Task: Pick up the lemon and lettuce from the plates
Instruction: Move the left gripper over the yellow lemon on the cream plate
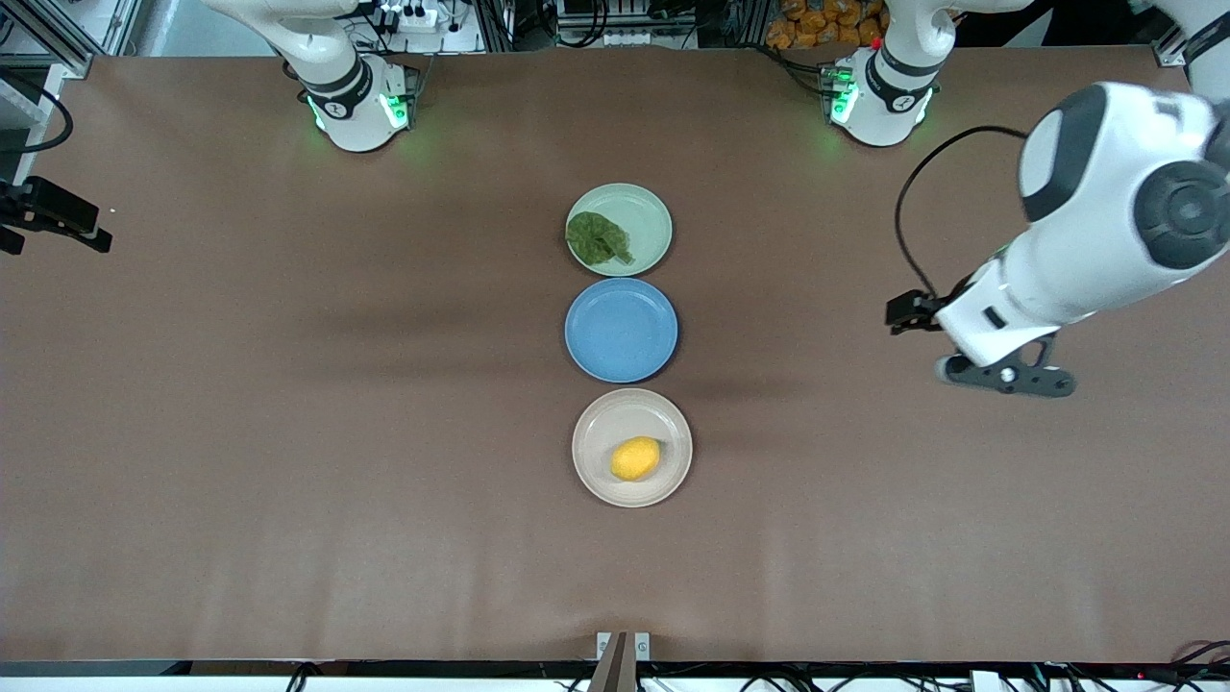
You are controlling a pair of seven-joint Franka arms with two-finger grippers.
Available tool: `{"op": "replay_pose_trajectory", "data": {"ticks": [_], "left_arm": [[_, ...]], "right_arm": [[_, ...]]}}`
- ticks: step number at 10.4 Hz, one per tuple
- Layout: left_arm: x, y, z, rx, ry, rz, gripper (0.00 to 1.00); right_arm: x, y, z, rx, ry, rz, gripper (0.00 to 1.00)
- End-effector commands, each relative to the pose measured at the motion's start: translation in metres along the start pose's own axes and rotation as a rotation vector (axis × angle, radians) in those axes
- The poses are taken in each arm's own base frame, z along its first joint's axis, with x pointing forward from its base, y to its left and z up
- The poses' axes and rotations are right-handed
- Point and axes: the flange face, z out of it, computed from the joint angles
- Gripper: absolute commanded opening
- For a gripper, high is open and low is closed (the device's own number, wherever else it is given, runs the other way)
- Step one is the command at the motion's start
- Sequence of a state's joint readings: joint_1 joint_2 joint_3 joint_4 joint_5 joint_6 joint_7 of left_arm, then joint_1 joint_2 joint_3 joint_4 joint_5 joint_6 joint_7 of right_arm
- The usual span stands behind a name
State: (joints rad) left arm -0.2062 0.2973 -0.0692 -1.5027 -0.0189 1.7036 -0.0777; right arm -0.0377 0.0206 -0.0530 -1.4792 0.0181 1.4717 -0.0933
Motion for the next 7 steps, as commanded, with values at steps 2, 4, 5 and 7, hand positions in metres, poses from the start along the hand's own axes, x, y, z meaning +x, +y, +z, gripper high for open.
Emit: {"op": "replay_pose_trajectory", "data": {"ticks": [2,4,5,7], "left_arm": [[0.027,0.037,0.033,-0.012,0.052,-0.002,1.00],[0.043,0.054,0.049,-0.024,0.087,-0.024,1.00],[0.054,0.068,0.058,-0.042,0.107,-0.024,1.00],[0.071,0.096,0.078,-0.076,0.153,-0.041,1.00]], "right_arm": [[-0.010,-0.014,-0.001,-0.005,-0.016,-0.012,1.00],[-0.013,-0.023,-0.001,-0.006,-0.016,0.002,1.00],[-0.014,-0.028,0.001,-0.006,-0.019,0.019,1.00],[-0.014,-0.046,0.001,-0.008,-0.021,0.039,1.00]]}}
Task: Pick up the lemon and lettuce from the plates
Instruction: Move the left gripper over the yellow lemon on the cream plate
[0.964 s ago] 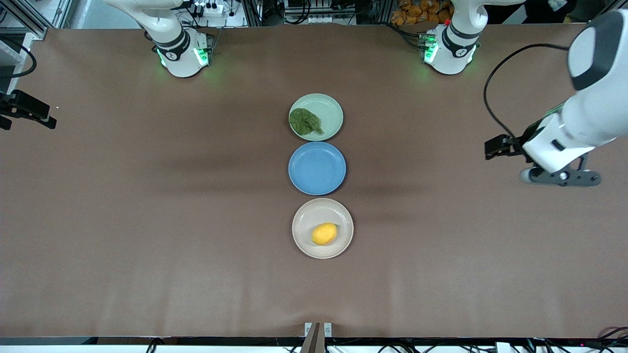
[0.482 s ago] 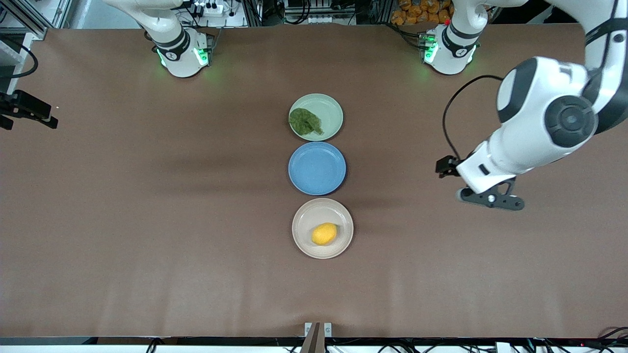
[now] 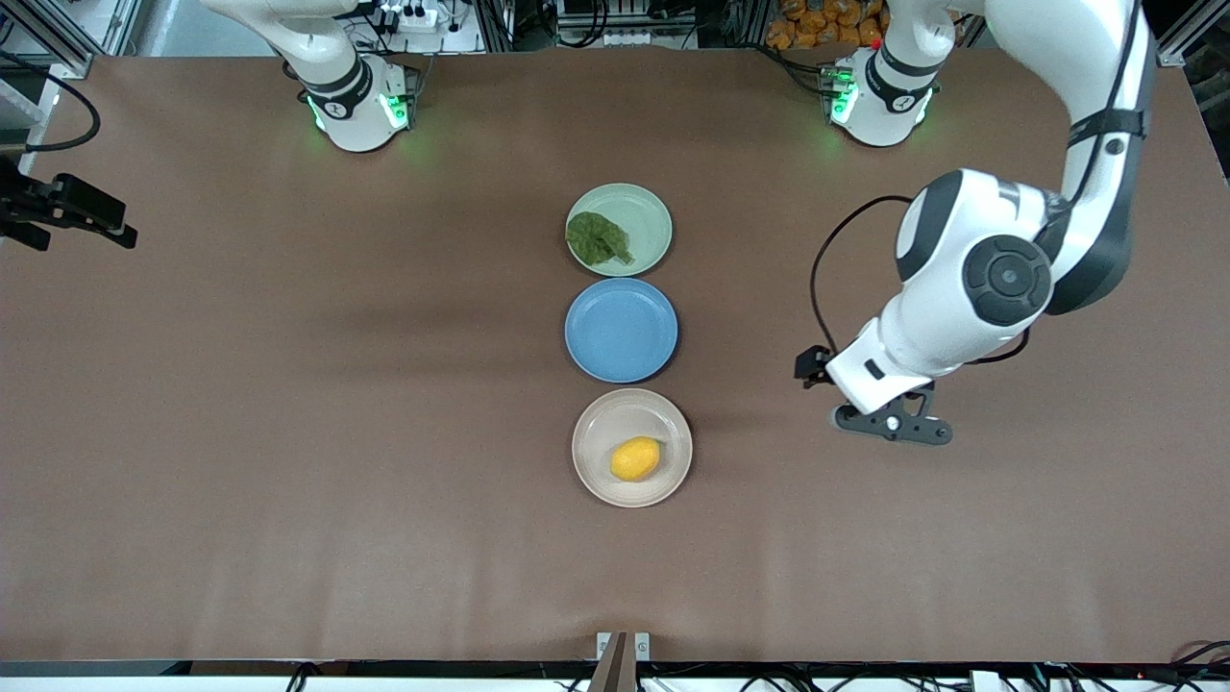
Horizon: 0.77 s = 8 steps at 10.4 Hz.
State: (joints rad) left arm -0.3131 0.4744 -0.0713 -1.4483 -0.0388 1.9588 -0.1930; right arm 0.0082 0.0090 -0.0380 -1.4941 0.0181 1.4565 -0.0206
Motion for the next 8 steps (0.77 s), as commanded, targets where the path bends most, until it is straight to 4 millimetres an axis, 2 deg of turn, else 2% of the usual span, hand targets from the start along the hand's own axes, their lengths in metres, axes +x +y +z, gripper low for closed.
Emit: {"op": "replay_pose_trajectory", "data": {"ticks": [1,3,4,8], "left_arm": [[0.020,0.035,0.026,-0.053,0.058,-0.035,1.00],[0.026,0.055,0.053,-0.120,0.091,-0.076,1.00],[0.024,0.071,0.066,-0.138,0.090,-0.069,1.00],[0.027,0.109,0.116,-0.177,0.170,-0.121,1.00]], "right_arm": [[-0.011,-0.020,-0.002,-0.008,0.000,0.036,1.00],[-0.013,-0.038,-0.001,-0.009,-0.002,0.055,1.00],[-0.012,-0.043,0.000,-0.010,-0.003,0.058,1.00],[-0.017,-0.086,0.017,-0.020,-0.031,0.042,1.00]]}}
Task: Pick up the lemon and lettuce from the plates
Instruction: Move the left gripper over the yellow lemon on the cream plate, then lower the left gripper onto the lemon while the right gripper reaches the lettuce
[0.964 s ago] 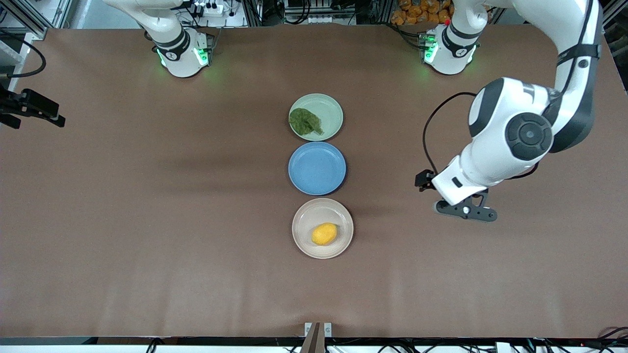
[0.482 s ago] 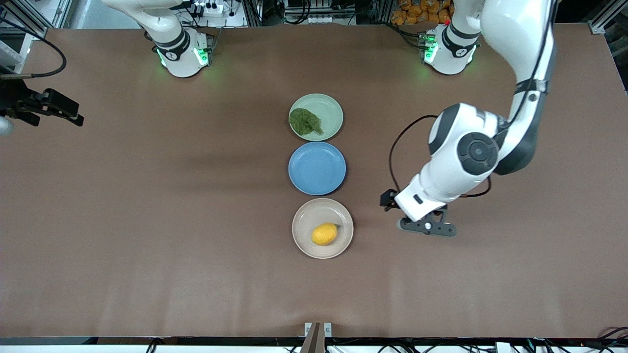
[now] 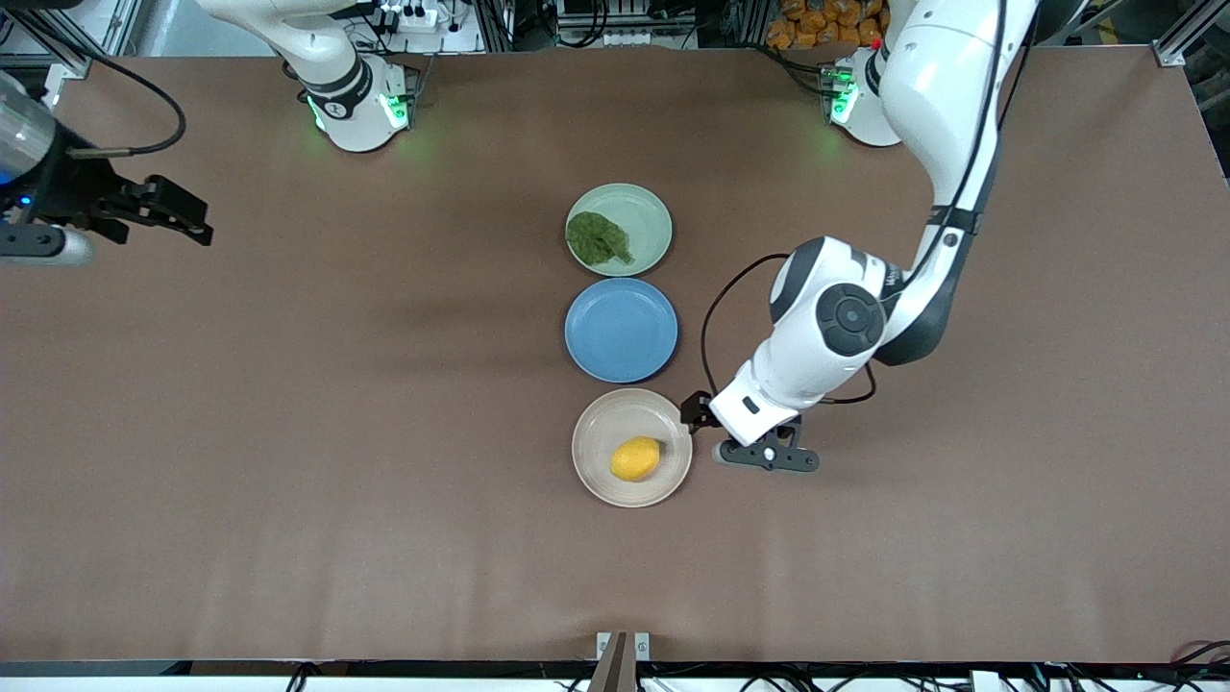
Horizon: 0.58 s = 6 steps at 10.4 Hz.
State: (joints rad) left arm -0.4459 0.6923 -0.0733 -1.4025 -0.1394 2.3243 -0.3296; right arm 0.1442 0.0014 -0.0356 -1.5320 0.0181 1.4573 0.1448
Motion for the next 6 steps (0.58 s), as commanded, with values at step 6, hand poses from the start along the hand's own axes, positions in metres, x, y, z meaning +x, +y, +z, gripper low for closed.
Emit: {"op": "replay_pose_trajectory", "data": {"ticks": [6], "left_arm": [[-0.014,0.047,0.078,-0.113,0.107,-0.126,1.00]], "right_arm": [[-0.034,-0.108,0.030,-0.039,-0.035,-0.003,1.00]]}}
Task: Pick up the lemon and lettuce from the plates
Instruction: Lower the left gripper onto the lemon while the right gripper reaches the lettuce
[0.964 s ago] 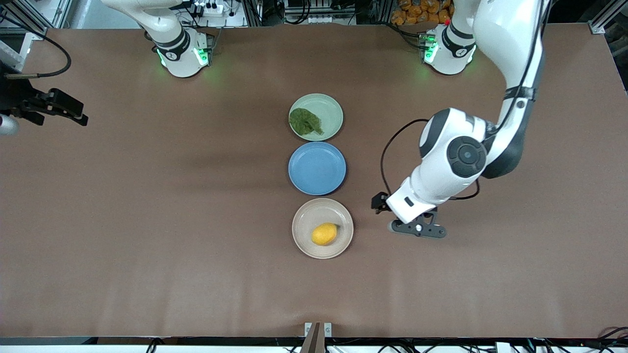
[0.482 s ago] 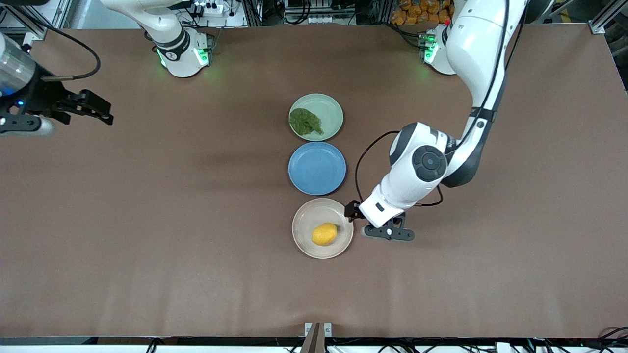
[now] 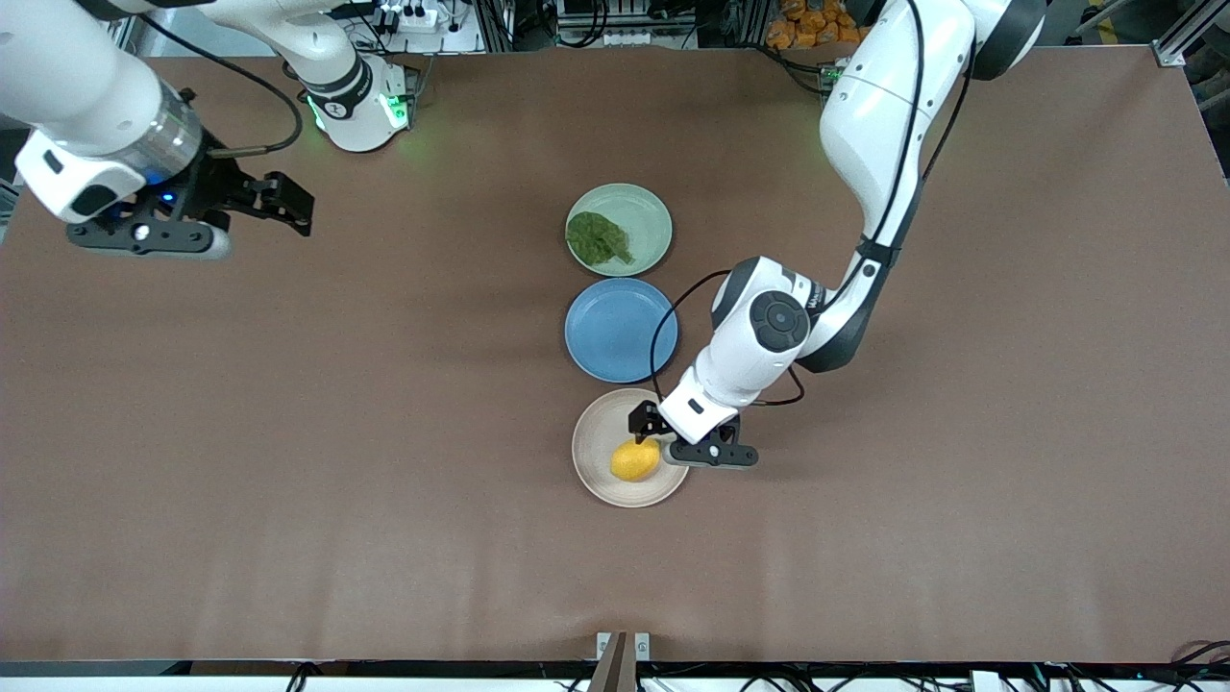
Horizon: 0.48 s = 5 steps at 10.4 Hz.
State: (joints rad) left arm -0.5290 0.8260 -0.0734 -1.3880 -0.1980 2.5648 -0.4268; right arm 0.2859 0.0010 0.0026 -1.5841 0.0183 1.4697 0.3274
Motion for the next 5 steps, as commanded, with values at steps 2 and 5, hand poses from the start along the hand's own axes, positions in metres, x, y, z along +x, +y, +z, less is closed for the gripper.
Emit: {"op": "replay_pose_trajectory", "data": {"ticks": [2,5], "left_arm": [[0.003,0.013,0.019,-0.035,0.041,-0.060,1.00],[-0.006,0.017,0.034,-0.040,0.047,-0.064,1.00]], "right_arm": [[-0.027,-0.052,0.021,-0.029,-0.009,0.029,1.00],[-0.039,-0.091,0.047,-0.046,-0.038,0.123,1.00]]}}
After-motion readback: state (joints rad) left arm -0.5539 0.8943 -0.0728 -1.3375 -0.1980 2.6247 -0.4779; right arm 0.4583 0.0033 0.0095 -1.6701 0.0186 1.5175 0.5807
